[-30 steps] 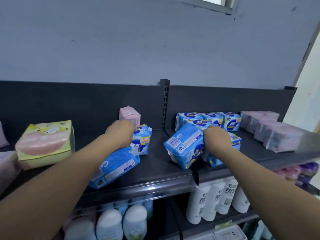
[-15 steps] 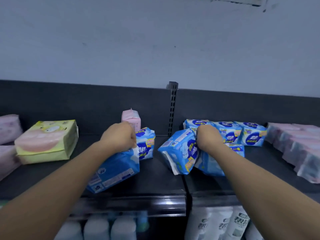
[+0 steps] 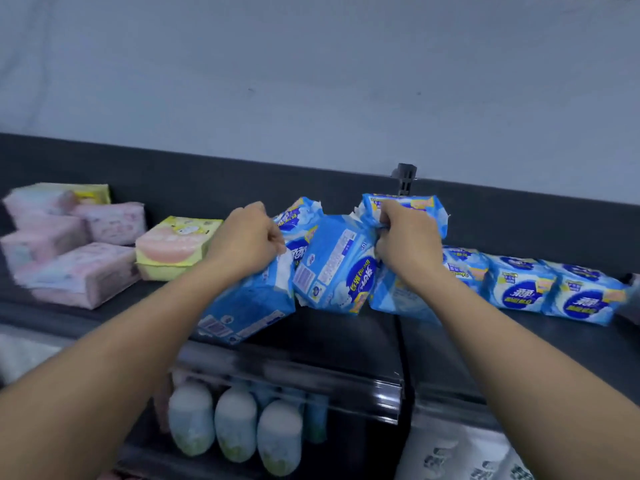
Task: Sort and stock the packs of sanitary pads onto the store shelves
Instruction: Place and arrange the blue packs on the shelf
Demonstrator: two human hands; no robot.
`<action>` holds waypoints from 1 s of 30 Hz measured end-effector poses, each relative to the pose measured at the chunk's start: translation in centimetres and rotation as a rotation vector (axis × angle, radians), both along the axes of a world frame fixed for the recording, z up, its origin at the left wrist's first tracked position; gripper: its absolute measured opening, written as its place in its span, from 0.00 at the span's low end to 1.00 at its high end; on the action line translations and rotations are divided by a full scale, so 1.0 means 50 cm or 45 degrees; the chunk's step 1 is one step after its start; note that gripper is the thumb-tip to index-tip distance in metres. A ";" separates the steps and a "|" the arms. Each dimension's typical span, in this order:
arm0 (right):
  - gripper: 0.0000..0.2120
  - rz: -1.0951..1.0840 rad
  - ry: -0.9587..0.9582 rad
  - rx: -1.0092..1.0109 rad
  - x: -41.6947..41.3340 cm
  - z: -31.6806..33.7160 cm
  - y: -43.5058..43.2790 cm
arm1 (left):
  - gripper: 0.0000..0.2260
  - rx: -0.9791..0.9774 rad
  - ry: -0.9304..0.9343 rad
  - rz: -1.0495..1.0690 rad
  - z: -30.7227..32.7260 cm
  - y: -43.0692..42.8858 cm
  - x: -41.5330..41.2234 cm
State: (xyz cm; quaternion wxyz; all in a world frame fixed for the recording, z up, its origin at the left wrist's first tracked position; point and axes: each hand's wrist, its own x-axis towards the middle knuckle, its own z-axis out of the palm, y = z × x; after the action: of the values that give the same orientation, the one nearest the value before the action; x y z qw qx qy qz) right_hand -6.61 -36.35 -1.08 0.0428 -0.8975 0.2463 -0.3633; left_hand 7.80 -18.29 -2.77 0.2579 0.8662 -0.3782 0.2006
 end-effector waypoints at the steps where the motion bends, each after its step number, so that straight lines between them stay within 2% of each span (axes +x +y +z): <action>1: 0.08 0.032 -0.050 -0.017 0.012 0.008 0.014 | 0.02 -0.069 -0.009 0.041 0.009 0.029 0.002; 6: 0.06 0.278 -0.291 -0.013 0.088 0.039 0.131 | 0.04 -0.301 -0.086 0.249 0.056 0.201 0.004; 10: 0.07 0.498 -0.355 0.061 0.150 0.054 0.267 | 0.04 -0.310 -0.106 0.409 0.082 0.363 0.004; 17: 0.06 0.803 -0.320 0.114 0.241 0.055 0.572 | 0.05 -0.299 -0.026 0.730 0.086 0.687 -0.016; 30: 0.04 1.256 -0.213 0.204 0.326 0.011 1.191 | 0.05 -0.251 -0.046 1.254 0.062 1.287 -0.138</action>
State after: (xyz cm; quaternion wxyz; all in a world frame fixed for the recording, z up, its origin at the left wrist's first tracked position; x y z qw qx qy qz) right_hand 9.67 23.19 -0.51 0.2975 -0.8688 -0.1842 -0.3504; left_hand 0.90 46.05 0.32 0.2067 0.9096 0.0920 0.3483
